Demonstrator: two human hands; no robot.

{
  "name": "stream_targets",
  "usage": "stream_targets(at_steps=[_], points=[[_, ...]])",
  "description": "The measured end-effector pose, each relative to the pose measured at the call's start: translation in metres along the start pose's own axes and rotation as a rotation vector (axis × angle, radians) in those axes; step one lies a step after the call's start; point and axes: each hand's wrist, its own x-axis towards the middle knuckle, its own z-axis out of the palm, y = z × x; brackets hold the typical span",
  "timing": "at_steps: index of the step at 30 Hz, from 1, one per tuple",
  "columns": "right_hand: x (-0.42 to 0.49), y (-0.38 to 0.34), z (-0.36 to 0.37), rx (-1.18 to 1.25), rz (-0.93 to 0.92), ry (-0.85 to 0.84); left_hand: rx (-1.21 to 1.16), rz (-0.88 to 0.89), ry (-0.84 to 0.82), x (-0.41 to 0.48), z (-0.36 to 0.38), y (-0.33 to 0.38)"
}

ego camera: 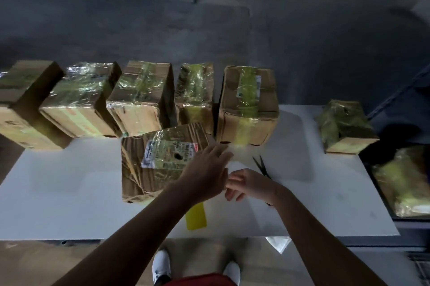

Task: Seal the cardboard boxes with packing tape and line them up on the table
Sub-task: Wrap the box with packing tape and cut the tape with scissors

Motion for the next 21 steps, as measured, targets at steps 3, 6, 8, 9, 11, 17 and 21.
stream_targets(at_steps=[3, 6, 8, 9, 11, 17, 21], points=[[-0.008, 0.014, -0.014, -0.001, 0.037, 0.100, -0.062, 0.070, 0.012, 0.017, 0.014, 0.023], [-0.009, 0.046, -0.026, -0.101, 0.130, 0.306, -0.099, 0.063, -0.031, 0.031, 0.028, 0.043], [-0.008, 0.074, -0.032, -0.348, 0.248, 0.489, -0.109, 0.064, -0.039, 0.037, 0.037, 0.053], [-0.008, 0.087, -0.032, -0.437, 0.308, 0.550, -0.114, 0.063, -0.045, 0.039, 0.042, 0.056], [-0.008, 0.106, -0.031, -0.507, 0.389, 0.577, -0.132, 0.042, -0.065, 0.041, 0.049, 0.060], [0.006, 0.128, -0.022, -0.612, 0.458, 0.612, -0.182, -0.090, -0.093, 0.039, 0.057, 0.060], [0.018, 0.132, -0.020, -0.634, 0.521, 0.622, -0.209, -0.144, -0.063, 0.027, 0.054, 0.058]])
